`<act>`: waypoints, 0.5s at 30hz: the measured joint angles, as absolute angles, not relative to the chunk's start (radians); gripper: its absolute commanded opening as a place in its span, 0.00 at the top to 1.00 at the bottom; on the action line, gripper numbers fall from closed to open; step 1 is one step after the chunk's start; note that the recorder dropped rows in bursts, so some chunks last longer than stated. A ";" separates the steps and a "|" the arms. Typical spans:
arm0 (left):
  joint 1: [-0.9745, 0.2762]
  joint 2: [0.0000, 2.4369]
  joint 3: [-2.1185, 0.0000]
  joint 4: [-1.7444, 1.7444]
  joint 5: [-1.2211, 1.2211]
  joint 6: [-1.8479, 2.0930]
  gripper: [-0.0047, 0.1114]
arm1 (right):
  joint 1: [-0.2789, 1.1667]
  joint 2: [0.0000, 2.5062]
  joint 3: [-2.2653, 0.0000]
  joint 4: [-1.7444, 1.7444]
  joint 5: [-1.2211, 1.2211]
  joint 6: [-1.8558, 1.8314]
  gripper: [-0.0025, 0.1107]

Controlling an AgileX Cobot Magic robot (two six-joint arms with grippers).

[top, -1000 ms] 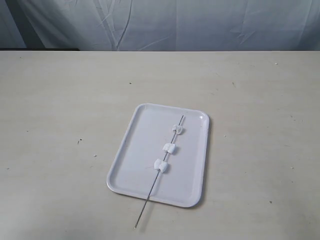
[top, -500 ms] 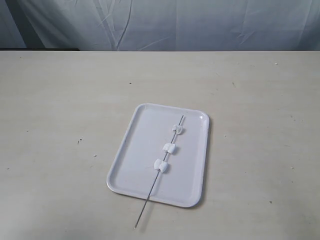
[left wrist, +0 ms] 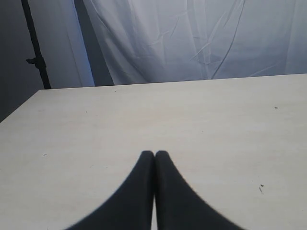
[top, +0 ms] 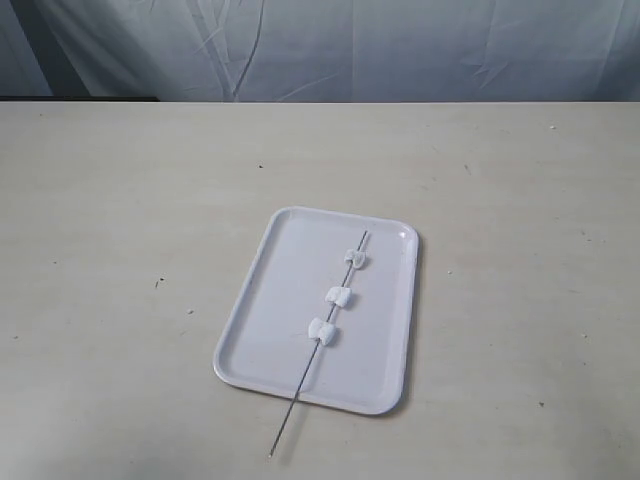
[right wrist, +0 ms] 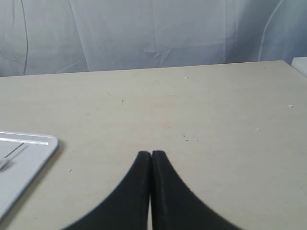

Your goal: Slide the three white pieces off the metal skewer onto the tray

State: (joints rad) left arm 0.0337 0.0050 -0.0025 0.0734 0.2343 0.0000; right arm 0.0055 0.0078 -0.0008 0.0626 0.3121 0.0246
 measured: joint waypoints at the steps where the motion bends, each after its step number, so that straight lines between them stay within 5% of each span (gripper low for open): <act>1: 0.034 0.005 -0.003 0.073 0.234 0.000 0.96 | 0.006 0.008 -0.001 0.063 0.312 0.025 0.98; 8: 0.034 0.005 -0.003 0.082 0.231 0.000 0.96 | 0.006 0.008 -0.001 0.061 0.294 0.025 0.98; 15: 0.034 0.005 -0.003 0.059 -0.083 0.000 0.96 | 0.006 0.008 -0.001 0.135 -0.059 0.025 0.98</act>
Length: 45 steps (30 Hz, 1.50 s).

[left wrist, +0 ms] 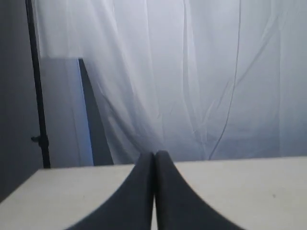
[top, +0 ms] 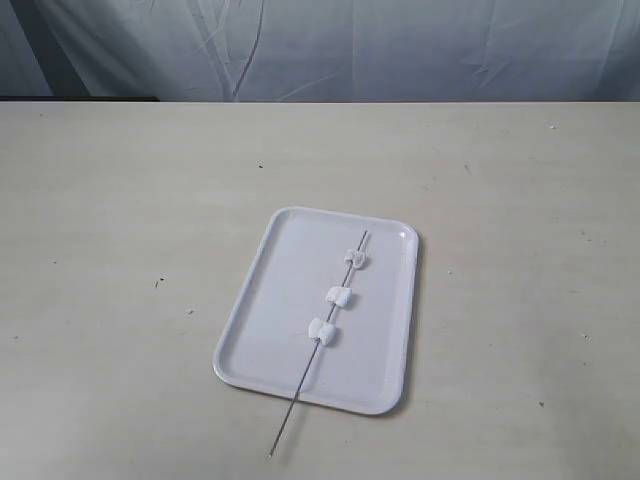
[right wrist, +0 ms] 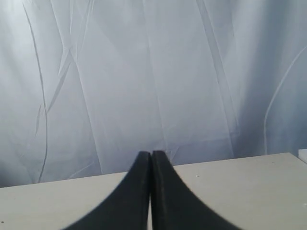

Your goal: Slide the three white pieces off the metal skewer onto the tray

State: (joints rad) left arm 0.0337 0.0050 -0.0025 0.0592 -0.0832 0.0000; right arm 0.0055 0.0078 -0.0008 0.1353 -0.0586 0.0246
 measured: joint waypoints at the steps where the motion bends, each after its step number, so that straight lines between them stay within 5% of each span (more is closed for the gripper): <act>1: 0.034 0.005 -0.003 0.059 -0.153 0.000 0.96 | 0.006 0.008 -0.001 0.137 -0.069 0.025 0.98; 19: 0.034 0.003 -0.003 0.059 -0.362 0.000 0.96 | 0.006 0.008 -0.001 0.170 -0.124 0.027 0.98; 36: 0.034 0.003 -0.003 0.090 -0.429 -0.468 0.96 | 0.006 0.006 -0.001 0.544 0.000 0.108 0.98; 45: 0.034 0.156 -0.164 0.912 -0.472 -1.160 0.96 | 0.006 0.006 -0.018 0.615 0.119 0.110 0.98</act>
